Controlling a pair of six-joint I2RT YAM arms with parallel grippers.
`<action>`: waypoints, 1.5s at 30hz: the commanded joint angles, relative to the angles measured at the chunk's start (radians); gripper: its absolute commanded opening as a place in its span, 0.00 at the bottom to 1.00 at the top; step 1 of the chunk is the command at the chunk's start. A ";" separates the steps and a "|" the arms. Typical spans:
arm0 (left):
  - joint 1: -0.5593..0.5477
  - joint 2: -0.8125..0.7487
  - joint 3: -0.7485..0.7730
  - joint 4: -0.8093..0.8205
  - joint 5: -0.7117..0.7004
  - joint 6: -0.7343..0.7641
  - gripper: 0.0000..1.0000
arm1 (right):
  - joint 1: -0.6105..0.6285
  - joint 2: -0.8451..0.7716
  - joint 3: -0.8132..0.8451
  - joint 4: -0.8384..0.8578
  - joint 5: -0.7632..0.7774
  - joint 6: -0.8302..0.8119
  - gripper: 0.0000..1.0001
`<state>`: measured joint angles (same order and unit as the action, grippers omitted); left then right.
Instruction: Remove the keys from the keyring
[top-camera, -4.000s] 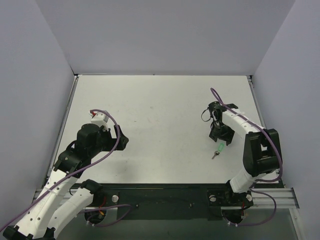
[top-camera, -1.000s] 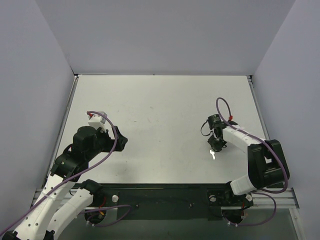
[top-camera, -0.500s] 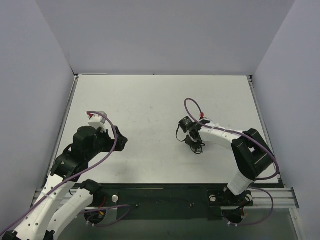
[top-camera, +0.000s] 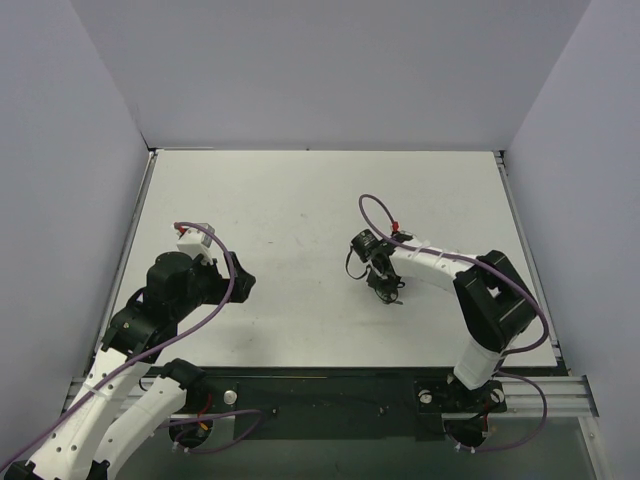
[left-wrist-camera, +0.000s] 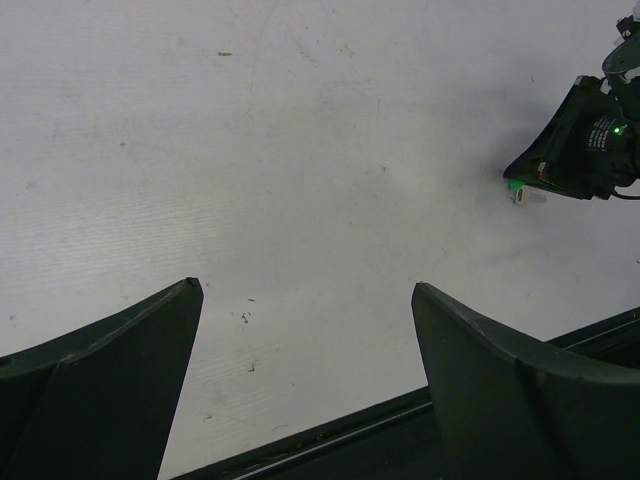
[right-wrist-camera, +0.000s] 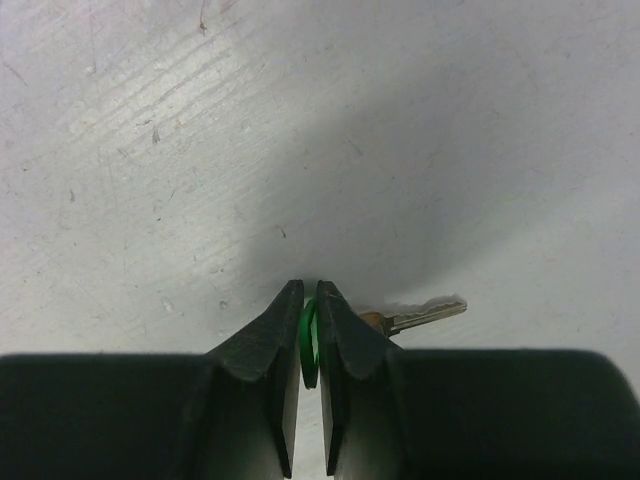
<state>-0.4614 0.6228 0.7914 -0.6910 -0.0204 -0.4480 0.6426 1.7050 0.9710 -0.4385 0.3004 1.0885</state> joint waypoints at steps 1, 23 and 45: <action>0.003 0.000 -0.001 0.048 0.008 0.014 0.97 | 0.000 0.039 0.028 -0.111 0.060 -0.053 0.06; 0.003 -0.037 0.005 0.059 0.103 -0.011 0.97 | 0.103 -0.293 0.115 -0.272 -0.101 0.025 0.00; 0.003 -0.259 0.003 0.415 0.396 -0.224 0.93 | 0.488 -0.495 0.363 -0.209 -0.101 0.386 0.00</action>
<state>-0.4614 0.3527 0.7250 -0.3218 0.4213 -0.6628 1.0874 1.2396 1.2724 -0.6525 0.1478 1.3911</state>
